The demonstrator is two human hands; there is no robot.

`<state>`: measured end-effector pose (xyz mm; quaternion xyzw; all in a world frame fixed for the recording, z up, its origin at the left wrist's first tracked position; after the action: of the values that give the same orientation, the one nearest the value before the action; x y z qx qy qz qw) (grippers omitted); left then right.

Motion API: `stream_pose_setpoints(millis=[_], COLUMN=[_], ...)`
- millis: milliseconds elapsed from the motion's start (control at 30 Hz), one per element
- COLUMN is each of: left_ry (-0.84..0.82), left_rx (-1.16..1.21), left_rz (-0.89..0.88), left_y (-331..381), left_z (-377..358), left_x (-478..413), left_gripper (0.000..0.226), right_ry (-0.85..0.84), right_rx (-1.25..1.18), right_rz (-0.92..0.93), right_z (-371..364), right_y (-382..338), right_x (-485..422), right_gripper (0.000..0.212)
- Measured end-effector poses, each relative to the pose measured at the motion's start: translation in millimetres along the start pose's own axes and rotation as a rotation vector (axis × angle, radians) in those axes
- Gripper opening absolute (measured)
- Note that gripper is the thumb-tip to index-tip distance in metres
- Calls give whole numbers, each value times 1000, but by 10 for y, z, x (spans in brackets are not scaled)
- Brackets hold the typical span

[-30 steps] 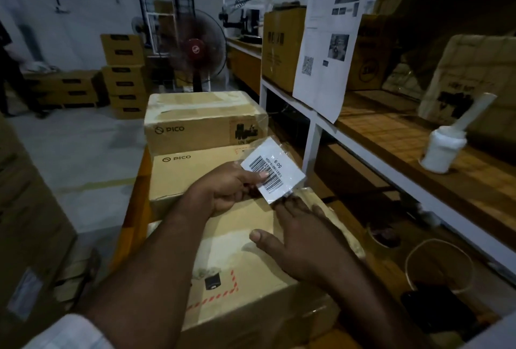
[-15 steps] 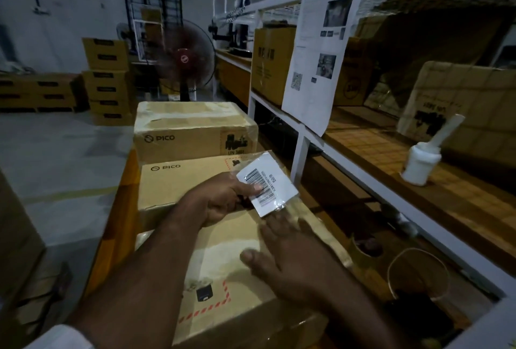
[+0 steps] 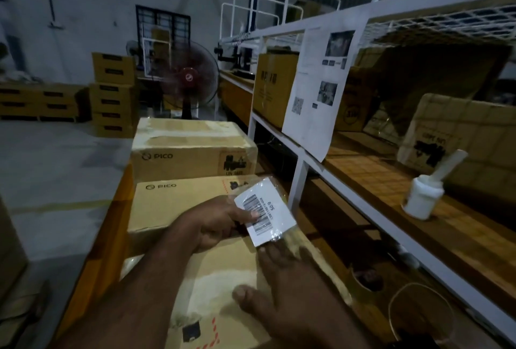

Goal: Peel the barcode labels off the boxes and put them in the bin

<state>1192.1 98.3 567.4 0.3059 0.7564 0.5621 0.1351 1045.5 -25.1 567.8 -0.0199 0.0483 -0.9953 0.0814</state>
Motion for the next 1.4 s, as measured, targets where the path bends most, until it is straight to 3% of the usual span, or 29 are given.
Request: stream_pose_setpoints(millis=[100, 200, 300, 467, 600, 667, 733, 867, 1000, 1100, 1167, 1200, 1233, 1267, 1300, 1400], left_ry=[3, 2, -8, -3, 8, 10, 10, 4, 5, 7, 5, 6, 8, 11, 13, 17], left_rx=[16, 13, -1, -3, 7, 11, 22, 22, 15, 33, 30, 31, 34, 33, 26, 12], left_rz=[6, 5, -9, 1, 17, 17, 8, -4, 9, 19, 18, 16, 16, 20, 23, 25], left_y=[-31, -48, -36, -25, -38, -46, -48, -18, 5, -9, -25, -34, -36, -33, -22, 10], left_z=[11, 33, 42, 23, 23, 31, 46, 48, 12, 17, 13, 20, 25, 26, 25, 5], left_x=[-18, -15, 12, -3, -13, -6, 9, 34, 32, 5, -4, -9, -4, 3, 18, 51], left_gripper=[41, 47, 46, 41, 39, 41, 41, 41, 32, 37, 43, 44, 44, 41, 38, 32], right_ry=[201, -16, 101, 89, -155, -153, -39, 127, 134, 33, 135, 233, 191, 144, 154, 181], right_rx=[165, 42, 20, -22, 65, 2, -49, -21, -56, -32, -100, -129, -195, -186, -201, -39], right_rz=[65, -55, -120, 32, 63, 6, -51, -60, 39, 49, 37, -37, -59, -91, -114, -65], right_z=[20, 40, 48, 60, 42, 52, 116, 57, -22, -144, -130, -9, 29, 30, 19, 55], right_y=[86, 206, 168, -125, -146, -37, 76, 110, -33, 4, 108, 144, 199, 219, 272, 30], right_x=[176, 181, -1, -48, 192, 253, 266, 4, -66, 4, 8, -61, -2, 7, -30, -154], right_gripper=[78, 101, 99, 87, 125, 129, 125, 95, 100, 85, 108, 102, 81, 73, 77, 119])
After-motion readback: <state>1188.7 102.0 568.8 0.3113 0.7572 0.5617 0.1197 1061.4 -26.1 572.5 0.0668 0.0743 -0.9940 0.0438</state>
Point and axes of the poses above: each hand's wrist, its own x-axis away from the middle knuckle, its own z-axis out of the back of the hand, y = z × x, the point moved 2 cm from there along -x, towards the middle knuckle, and after that the axes turned 4 degrees about x, right-handed, at the moved point
